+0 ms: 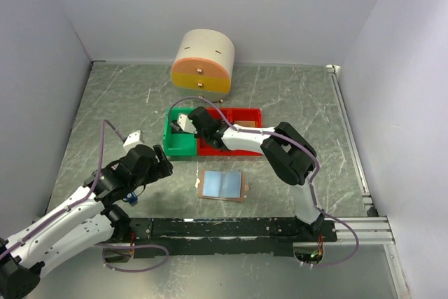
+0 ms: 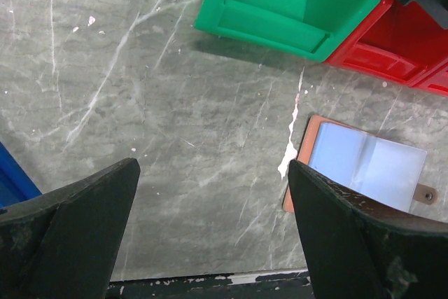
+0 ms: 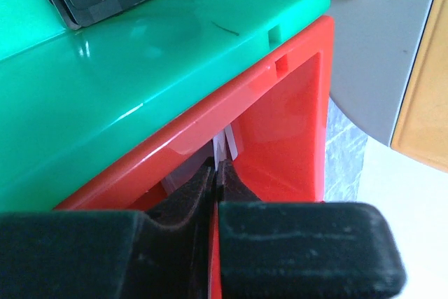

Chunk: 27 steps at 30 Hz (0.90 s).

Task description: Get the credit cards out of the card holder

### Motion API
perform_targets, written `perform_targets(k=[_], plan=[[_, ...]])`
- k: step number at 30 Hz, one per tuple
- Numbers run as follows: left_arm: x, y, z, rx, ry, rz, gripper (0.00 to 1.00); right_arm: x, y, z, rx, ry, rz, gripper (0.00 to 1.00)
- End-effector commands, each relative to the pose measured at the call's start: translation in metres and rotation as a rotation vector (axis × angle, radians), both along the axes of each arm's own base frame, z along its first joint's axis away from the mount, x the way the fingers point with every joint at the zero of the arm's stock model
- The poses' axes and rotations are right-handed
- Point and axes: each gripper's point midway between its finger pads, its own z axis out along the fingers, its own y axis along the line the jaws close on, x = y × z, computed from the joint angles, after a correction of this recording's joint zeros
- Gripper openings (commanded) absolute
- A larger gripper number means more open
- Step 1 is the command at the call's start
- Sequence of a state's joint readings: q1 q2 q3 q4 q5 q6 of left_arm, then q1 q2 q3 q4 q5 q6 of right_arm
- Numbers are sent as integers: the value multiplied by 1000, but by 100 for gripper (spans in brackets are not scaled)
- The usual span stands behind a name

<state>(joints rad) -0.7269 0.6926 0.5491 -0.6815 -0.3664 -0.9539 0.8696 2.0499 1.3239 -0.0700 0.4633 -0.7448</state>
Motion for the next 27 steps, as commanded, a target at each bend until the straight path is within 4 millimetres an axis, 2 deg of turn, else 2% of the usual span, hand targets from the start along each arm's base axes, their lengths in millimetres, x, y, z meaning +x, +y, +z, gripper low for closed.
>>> perform_targets(k=[1,6,9,13,15,21,24,27], plan=[[5,-2,12,-8,-26,-6,100,4,-8,-9,-16,24,-32,3],[5,-2,10,-6,-21,-9,100,-1,-6,-6,18,49,-30,8],[5,-3,11,-9,-22,-8,100,-4,-3,-1,67,88,-34,18],[4,-3,12,-13,-23,-13,100,-6,-2,2,87,113,-37,20],[4,-4,13,-18,-25,-18,100,-8,-1,17,113,112,-33,20],[3,-14,14,-44,-30,-70,99,-19,-3,35,188,128,-52,21],[3,-22,14,-66,-24,-100,100,-28,-3,57,278,124,-75,21],[2,-34,14,-103,-21,-148,100,-41,-3,85,455,131,-134,21]])
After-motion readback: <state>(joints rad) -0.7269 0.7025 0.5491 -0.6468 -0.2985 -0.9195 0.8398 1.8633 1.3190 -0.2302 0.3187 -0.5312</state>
